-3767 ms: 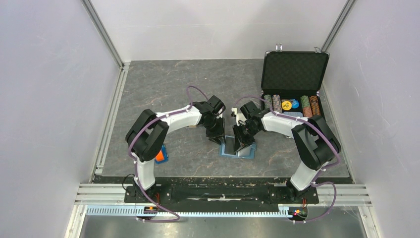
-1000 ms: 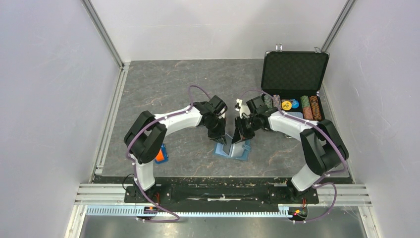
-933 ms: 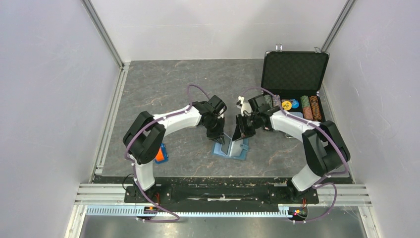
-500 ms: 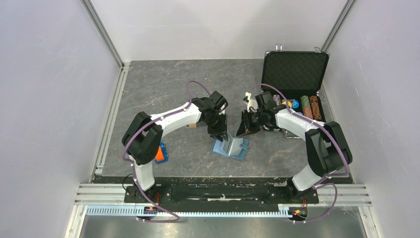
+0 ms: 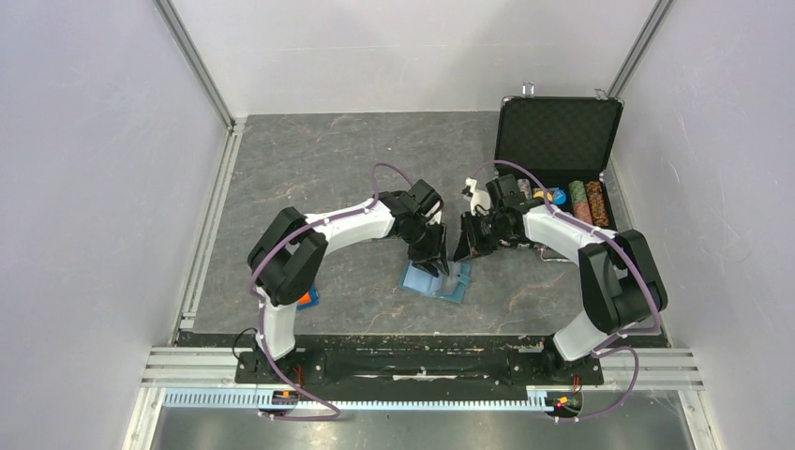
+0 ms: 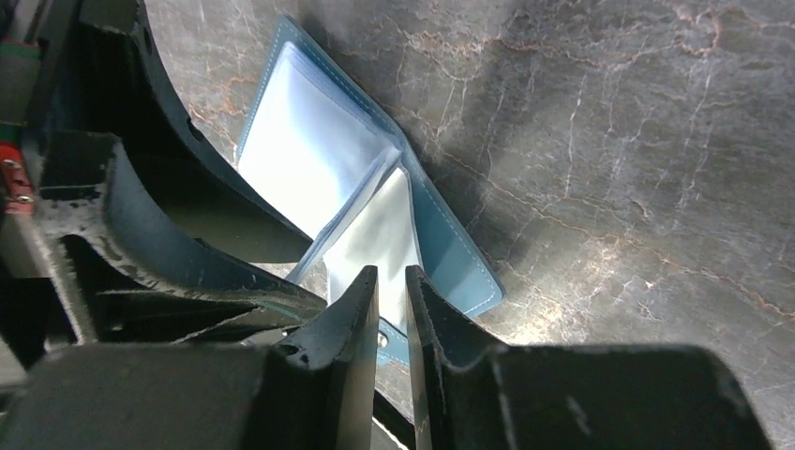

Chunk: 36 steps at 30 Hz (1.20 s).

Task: Put the credit cards into the card holder
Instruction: Turn over the card slot in the card holder.

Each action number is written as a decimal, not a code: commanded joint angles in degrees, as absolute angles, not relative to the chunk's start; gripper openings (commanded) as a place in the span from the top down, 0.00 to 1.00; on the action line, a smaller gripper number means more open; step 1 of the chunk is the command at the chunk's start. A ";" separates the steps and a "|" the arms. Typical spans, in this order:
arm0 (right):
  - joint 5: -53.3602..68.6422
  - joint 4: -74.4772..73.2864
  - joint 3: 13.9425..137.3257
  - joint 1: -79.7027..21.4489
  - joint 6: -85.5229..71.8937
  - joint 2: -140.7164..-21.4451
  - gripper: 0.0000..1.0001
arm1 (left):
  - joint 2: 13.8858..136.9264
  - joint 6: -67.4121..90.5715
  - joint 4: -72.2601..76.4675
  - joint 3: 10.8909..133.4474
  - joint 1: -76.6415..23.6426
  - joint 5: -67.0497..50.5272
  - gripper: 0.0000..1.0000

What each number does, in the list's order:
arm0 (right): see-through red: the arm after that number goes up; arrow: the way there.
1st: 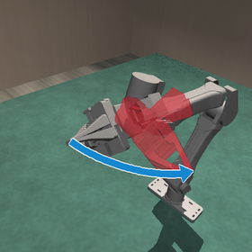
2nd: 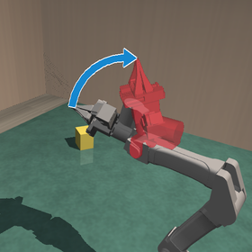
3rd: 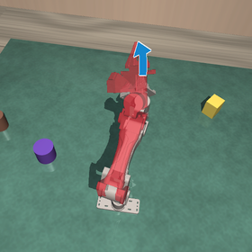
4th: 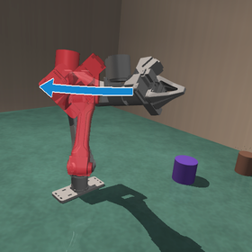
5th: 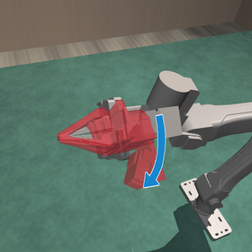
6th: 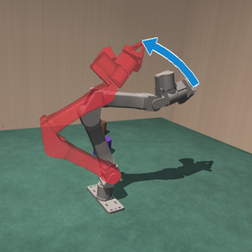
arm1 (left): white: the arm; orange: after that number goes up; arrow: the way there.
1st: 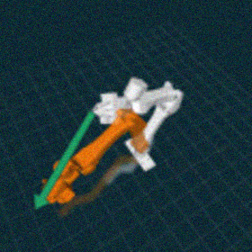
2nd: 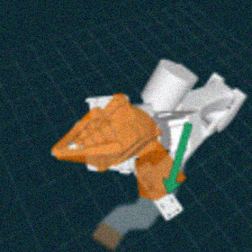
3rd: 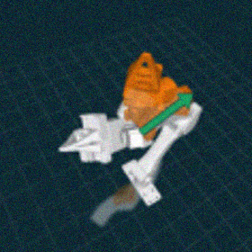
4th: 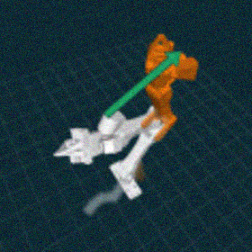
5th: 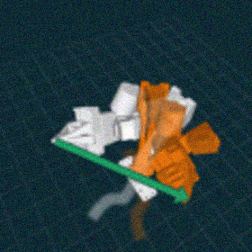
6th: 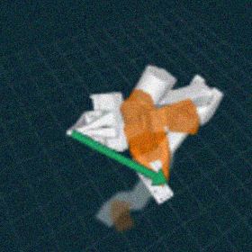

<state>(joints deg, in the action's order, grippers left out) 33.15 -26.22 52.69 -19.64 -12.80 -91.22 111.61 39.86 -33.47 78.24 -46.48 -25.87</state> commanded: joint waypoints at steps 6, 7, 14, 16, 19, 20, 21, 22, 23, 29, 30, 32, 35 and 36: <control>35.31 -28.08 50.74 -19.53 -9.91 -91.38 0.82 | 113.77 44.49 -24.52 78.68 -47.18 -34.10 0.56; 34.92 -28.24 50.63 -19.53 -9.82 -91.19 0.82 | 114.33 44.84 -23.91 78.50 -47.20 -34.97 0.55; 32.74 -28.76 52.66 -19.41 -10.30 -90.33 0.81 | 117.63 45.52 -20.93 78.80 -47.94 -39.73 0.49; 31.52 -29.49 54.14 -19.21 -10.29 -90.09 0.81 | 118.69 45.68 -20.83 79.25 -48.06 -40.37 0.49; 29.42 -30.35 55.96 -18.73 -10.15 -89.53 0.81 | 119.43 45.77 -20.64 79.90 -48.16 -40.56 0.49; 28.83 -30.49 56.31 -18.64 -10.11 -89.39 0.81 | 119.51 45.79 -20.52 80.05 -48.16 -40.52 0.49; 28.55 -30.56 56.55 -18.54 -10.06 -89.27 0.80 | 119.39 45.79 -20.49 80.21 -48.16 -40.52 0.49; 28.45 -30.67 56.70 -18.54 -10.00 -89.29 0.81 | 119.31 45.66 -20.39 80.38 -48.16 -40.37 0.49; 28.39 -30.67 56.84 -18.54 -9.94 -89.33 0.80 | 118.99 45.35 -20.35 80.57 -48.16 -40.14 0.49; 29.10 -30.59 59.17 -18.53 -10.07 -90.86 0.80 | 114.23 44.14 -18.60 80.71 -47.19 -37.81 0.48; 29.31 -30.59 59.82 -18.52 -10.15 -91.33 0.80 | 113.40 44.54 -17.44 80.35 -46.56 -37.62 0.48; 29.87 -30.23 60.98 -18.53 -10.52 -92.26 0.79 | 110.97 45.76 -14.64 78.98 -44.94 -37.74 0.48; 30.83 -29.88 63.32 -18.65 -10.98 -94.06 0.78 | 107.22 49.07 -8.37 75.41 -41.28 -38.75 0.47; 30.93 -29.88 64.26 -18.63 -11.19 -94.61 0.78 | 106.17 50.72 -5.82 74.06 -40.00 -39.12 0.47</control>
<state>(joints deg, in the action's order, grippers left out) 29.74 -30.87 59.55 -18.61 -10.87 -92.58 113.97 44.95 -17.06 77.34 -44.91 -37.65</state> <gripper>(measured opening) 0.214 0.523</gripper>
